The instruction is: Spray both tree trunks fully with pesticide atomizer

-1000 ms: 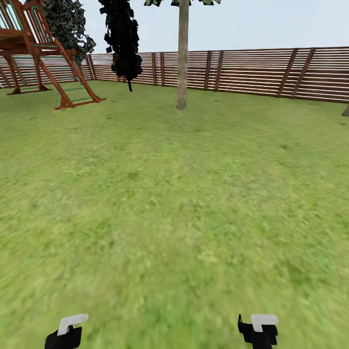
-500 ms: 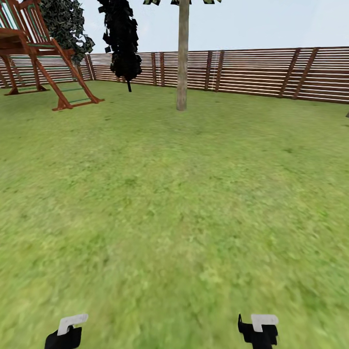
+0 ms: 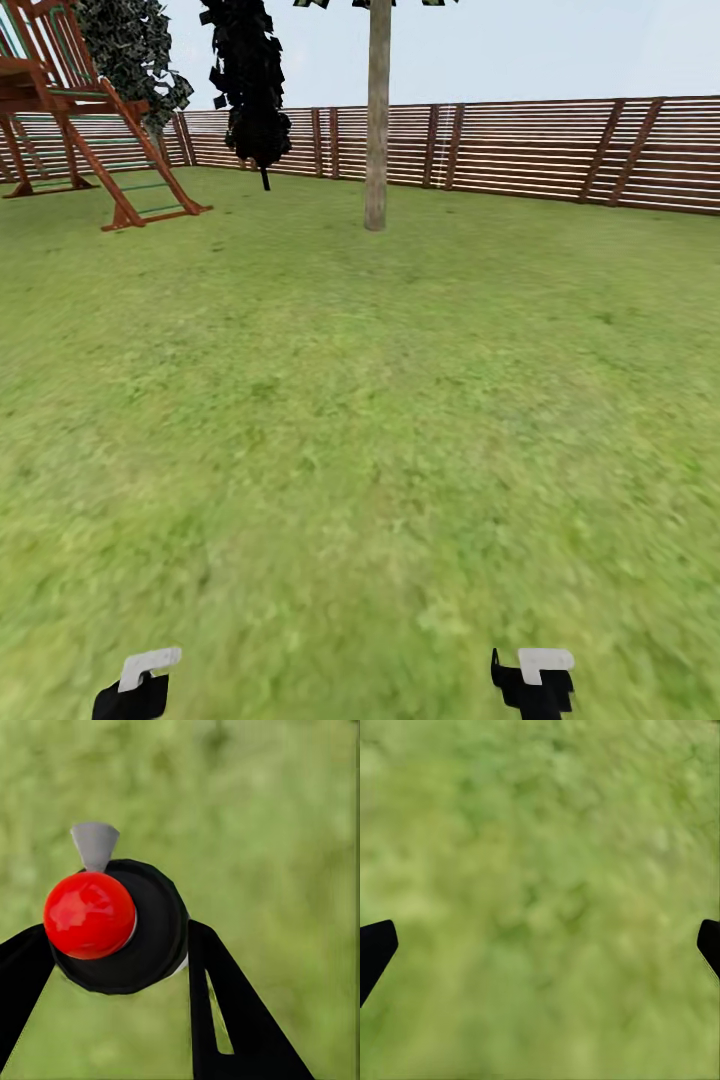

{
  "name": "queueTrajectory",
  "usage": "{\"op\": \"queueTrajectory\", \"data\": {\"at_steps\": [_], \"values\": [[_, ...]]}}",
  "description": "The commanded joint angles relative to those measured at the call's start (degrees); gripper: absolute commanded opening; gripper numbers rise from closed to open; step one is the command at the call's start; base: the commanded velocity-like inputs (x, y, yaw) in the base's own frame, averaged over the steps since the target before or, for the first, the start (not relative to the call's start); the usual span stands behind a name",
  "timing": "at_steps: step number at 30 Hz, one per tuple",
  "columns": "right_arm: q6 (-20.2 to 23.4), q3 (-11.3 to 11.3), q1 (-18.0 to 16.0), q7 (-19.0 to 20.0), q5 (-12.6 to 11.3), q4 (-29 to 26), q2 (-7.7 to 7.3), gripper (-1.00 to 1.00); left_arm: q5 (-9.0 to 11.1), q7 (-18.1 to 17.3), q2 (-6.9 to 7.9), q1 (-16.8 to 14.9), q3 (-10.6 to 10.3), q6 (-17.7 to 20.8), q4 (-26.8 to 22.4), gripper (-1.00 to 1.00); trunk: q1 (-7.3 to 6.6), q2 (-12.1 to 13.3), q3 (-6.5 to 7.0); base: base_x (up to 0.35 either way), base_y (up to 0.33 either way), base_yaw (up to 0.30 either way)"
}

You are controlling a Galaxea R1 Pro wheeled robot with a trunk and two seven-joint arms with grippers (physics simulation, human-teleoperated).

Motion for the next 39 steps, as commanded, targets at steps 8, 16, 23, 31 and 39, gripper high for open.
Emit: {"op": "queueTrajectory", "data": {"at_steps": [8,16,23,31,39], "values": [[0.0,0.0,0.0,0.0,0.0,0.0,0.0,1.0,0.0,0.0,0.0,0.0,0.0,0.0,0.01,-1.0,0.0,0.0,0.0,0.339,0.0,0.0],[0.0,0.0,0.0,0.0,0.0,0.0,0.0,1.0,0.0,0.0,0.0,-0.02,0.0,0.0,0.0,-1.0,0.0,0.0,0.0,0.339,0.0,0.0],[0.0,0.0,0.0,0.0,0.0,0.0,0.0,1.0,0.0,0.0,0.0,-0.02,0.0,0.0,0.0,-1.0,0.0,0.0,0.0,0.339,0.0,0.0],[0.0,0.0,0.0,0.01,0.0,0.0,0.0,1.0,0.0,0.0,0.0,0.0,0.0,0.0,0.01,-1.0,0.0,0.0,0.0,0.339,0.0,0.0],[0.0,0.0,0.0,0.0,0.0,0.0,0.0,1.0,0.0,0.0,0.0,0.03,0.0,0.0,0.08,-1.0,0.0,0.0,0.0,0.339,0.0,0.0]]}}
